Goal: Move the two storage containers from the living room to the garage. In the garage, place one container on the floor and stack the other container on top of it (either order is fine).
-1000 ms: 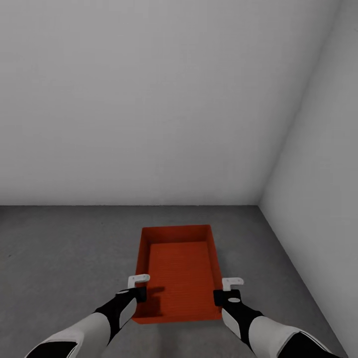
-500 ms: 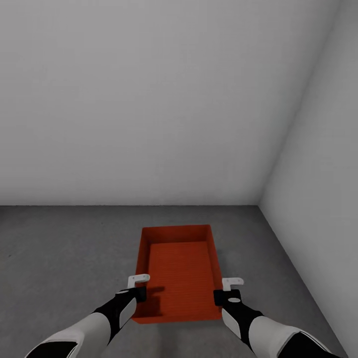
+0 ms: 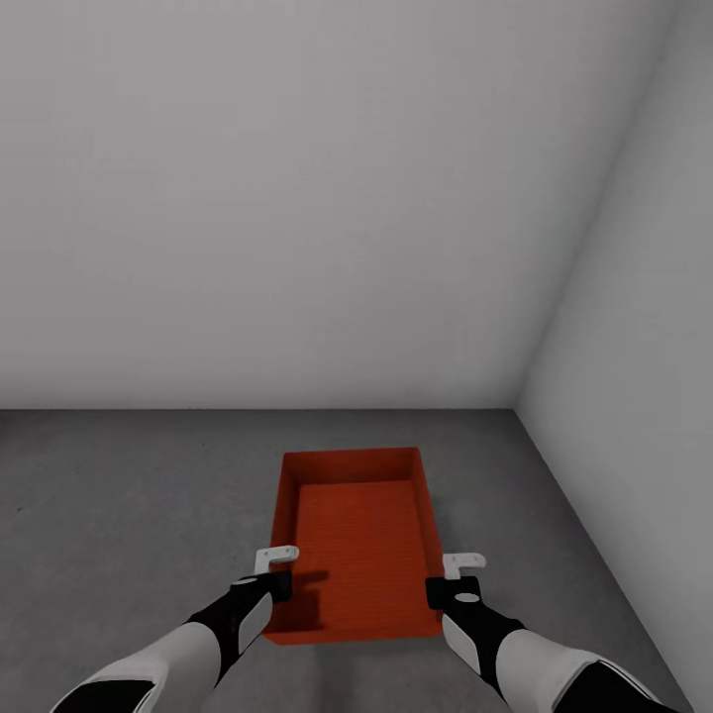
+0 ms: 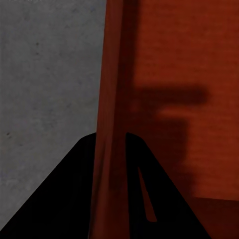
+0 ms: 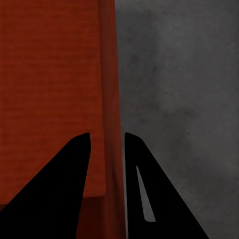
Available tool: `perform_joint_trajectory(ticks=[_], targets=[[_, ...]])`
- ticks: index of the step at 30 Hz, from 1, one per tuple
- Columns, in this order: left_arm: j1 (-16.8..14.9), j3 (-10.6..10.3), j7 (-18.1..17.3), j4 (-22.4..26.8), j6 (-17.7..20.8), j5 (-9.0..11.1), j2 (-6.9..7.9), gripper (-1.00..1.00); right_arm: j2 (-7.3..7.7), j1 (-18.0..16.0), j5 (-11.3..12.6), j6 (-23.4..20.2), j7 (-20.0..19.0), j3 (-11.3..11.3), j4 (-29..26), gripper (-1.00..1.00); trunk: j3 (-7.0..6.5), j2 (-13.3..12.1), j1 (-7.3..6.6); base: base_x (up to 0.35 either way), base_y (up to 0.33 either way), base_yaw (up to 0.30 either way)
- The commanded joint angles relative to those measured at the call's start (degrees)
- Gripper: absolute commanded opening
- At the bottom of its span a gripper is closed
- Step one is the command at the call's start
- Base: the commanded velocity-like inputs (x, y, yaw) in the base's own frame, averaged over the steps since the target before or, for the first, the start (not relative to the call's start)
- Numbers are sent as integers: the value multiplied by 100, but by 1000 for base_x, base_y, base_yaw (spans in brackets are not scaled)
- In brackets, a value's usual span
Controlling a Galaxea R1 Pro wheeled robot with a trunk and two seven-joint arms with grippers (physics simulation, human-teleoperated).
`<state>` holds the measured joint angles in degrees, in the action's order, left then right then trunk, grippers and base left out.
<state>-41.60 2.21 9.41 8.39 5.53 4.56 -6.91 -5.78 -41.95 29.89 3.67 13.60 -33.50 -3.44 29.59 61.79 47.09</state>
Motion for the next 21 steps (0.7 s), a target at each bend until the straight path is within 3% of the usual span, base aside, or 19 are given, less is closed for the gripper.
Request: perform_joint_trajectory(ticks=[1,6,21], targets=[[3,-230,27,-63,28,197,247,-100,80,-6,-36,90,-297,151,-25,-100,5,4,0,0,0,0],[3,-230,33,-65,28,202,251,-100,77,-6,-36,90,-297,151,-25,-100,5,4,0,0,0,0],[3,-212,26,-65,36,211,260,-100,78,-6,-36,90,-297,151,-25,-100,274,605,330,0,0,0]])
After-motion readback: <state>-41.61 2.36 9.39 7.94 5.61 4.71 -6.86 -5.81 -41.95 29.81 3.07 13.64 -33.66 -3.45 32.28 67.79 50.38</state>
